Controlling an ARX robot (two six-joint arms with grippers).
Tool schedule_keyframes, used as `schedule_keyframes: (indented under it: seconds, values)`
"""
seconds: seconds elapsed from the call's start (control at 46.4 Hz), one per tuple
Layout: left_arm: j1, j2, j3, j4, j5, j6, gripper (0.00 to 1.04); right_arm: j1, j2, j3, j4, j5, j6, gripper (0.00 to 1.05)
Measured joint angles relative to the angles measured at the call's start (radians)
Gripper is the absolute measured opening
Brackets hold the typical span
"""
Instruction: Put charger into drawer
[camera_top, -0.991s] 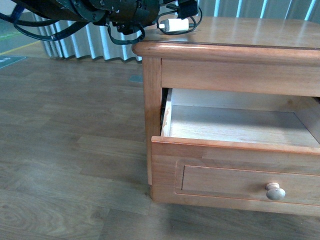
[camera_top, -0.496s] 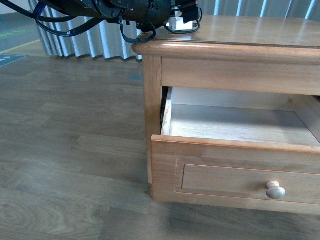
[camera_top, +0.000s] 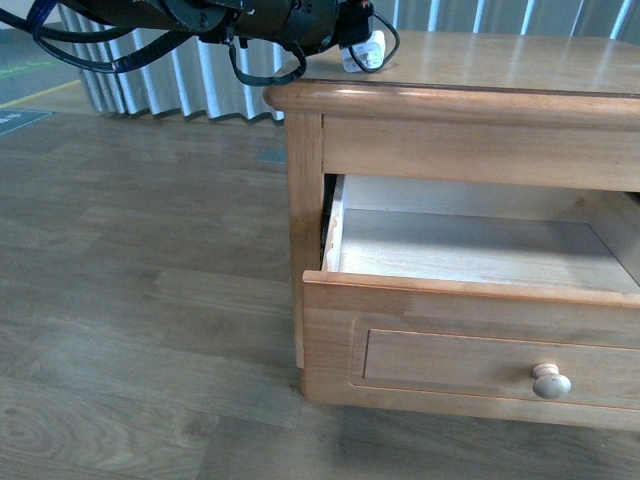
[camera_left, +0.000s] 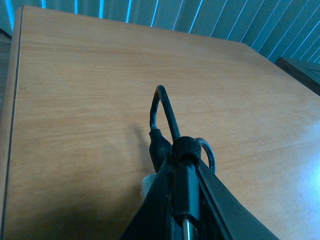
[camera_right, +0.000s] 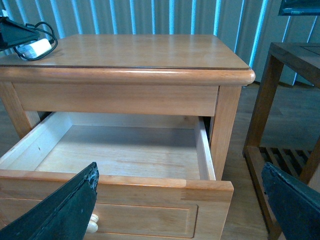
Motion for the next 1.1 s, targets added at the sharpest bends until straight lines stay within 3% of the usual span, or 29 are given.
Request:
schedule_keyframes:
  seconds: [0.496,0.84,1.099]
  values:
    - [-0.140,-0.244,-0.330,0.130,0.026,-0.007,0.06,0.000,0.000,0.000,0.000,0.000,0.000,0.96]
    - [-0.255,-0.238,-0.432,0.154,0.077,-0.017,0.06,0.000,0.000,0.000,0.000,0.000,0.000,0.96]
    - [-0.262,-0.161,-0.441,0.155,0.068,-0.039,0.06,0.000,0.000,0.000,0.000,0.000,0.000,0.96]
